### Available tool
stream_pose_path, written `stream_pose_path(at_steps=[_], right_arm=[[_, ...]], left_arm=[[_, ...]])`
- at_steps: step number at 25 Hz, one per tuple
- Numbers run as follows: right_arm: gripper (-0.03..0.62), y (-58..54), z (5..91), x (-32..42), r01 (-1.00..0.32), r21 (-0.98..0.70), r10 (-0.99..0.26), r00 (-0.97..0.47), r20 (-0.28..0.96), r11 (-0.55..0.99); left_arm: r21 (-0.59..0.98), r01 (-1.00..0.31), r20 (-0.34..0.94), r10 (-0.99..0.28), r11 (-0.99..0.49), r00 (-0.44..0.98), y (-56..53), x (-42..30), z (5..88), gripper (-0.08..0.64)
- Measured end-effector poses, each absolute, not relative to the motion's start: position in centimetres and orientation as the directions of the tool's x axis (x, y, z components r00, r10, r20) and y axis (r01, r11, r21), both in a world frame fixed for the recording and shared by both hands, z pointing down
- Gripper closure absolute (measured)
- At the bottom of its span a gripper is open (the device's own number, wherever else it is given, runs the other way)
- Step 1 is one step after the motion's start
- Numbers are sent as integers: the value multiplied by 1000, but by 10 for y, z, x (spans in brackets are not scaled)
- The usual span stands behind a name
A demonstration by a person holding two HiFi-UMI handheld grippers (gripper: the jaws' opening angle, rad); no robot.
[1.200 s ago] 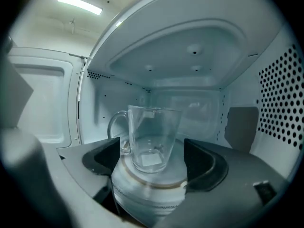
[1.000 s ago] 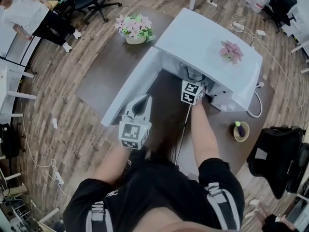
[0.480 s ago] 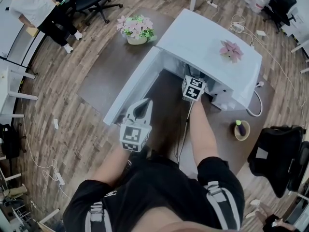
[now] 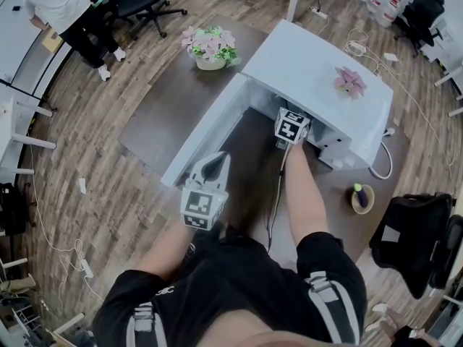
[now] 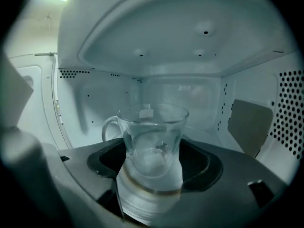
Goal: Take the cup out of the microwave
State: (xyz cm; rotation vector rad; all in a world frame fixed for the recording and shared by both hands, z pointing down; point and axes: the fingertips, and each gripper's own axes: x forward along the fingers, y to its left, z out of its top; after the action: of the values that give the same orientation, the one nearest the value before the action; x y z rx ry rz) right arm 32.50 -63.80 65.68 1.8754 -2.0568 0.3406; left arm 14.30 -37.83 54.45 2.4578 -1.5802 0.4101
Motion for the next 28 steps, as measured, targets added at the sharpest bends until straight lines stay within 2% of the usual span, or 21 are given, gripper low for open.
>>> stream_pose_path(at_steps=[6,12,21,28], right_arm=[[255,-631,660,330,-996,69,-917,-29,398,62],[256,-595,650,322,-997,21,-932,-67,356,80],[258,-506,623,302,-991,20,-947,-121,298,133],[258,-428,572,288,-994,-13,-967,-111,228,111]], left_arm=[[28,-906,321,-855,-422,408,-369,143,538,558],[24,-900,283,-860,-436,424,-371,140,522,558],[29,-871,229,-845,-491,484,-368,136,498,558],[36,-830,165,-816,-556,554,-365,136,480,558]])
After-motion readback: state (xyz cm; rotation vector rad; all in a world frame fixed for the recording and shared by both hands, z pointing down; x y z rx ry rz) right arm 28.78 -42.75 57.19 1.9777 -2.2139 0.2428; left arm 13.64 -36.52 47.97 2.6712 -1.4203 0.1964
